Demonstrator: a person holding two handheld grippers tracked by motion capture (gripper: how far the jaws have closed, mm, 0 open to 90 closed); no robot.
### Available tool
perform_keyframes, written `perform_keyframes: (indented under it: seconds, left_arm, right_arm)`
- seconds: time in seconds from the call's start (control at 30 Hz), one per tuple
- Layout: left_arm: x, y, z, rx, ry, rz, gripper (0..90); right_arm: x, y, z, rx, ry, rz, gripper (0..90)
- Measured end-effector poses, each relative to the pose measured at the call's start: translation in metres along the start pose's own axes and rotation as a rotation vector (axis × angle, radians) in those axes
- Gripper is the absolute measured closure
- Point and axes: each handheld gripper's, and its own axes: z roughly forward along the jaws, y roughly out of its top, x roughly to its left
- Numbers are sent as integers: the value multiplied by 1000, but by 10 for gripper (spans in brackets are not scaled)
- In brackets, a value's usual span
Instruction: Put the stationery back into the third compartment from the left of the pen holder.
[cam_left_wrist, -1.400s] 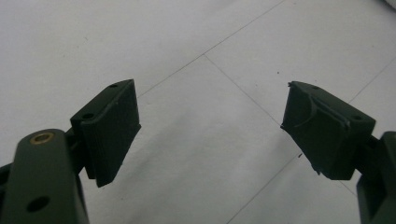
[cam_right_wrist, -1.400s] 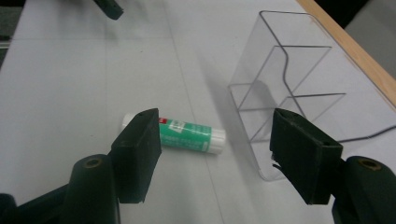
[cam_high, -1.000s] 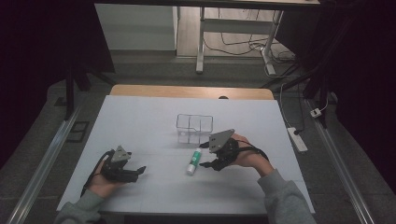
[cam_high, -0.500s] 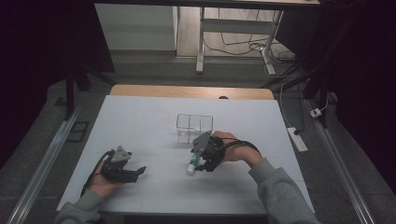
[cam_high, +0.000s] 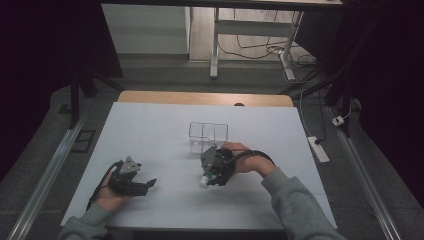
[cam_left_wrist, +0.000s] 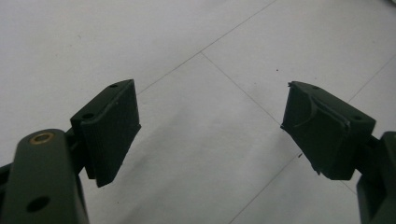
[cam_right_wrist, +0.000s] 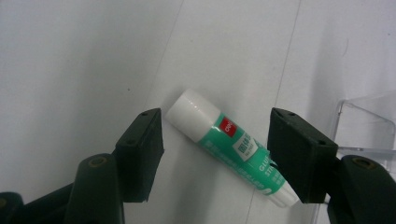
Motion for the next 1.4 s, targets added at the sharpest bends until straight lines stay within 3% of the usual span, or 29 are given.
perform_keyframes:
  seconds: [0.2,0.47,0.6,0.73,0.9,1.1,1.17,1.23,1.4]
  left_arm:
    - [0,0,0,0,-1,1,184]
    - [-1,0,0,-1,-2,3,182]
    - [-1,0,0,-1,-2,4,180]
    - [-1,0,-1,-1,-2,6,180]
    - [-1,0,-1,-2,-3,6,180]
    - [-1,0,-1,-1,-1,8,180]
    - [-1,0,-1,-2,-2,7,180]
    - [-1,0,-1,-1,-2,7,180]
    - [-1,0,-1,-2,-3,8,180]
  right_arm:
    - [0,0,5,3,-3,-21,362]
    - [-1,0,15,49,25,-58,405]
    - [-1,1,19,25,27,-84,447]
    - [-2,-1,27,83,10,-108,532]
    - [-4,-3,27,67,27,-90,646]
    - [-3,-1,27,73,9,-88,657]
    - [-3,0,25,48,3,-72,657]
    - [-3,0,18,-16,-11,-54,657]
    - [-3,0,6,-74,-51,-11,657]
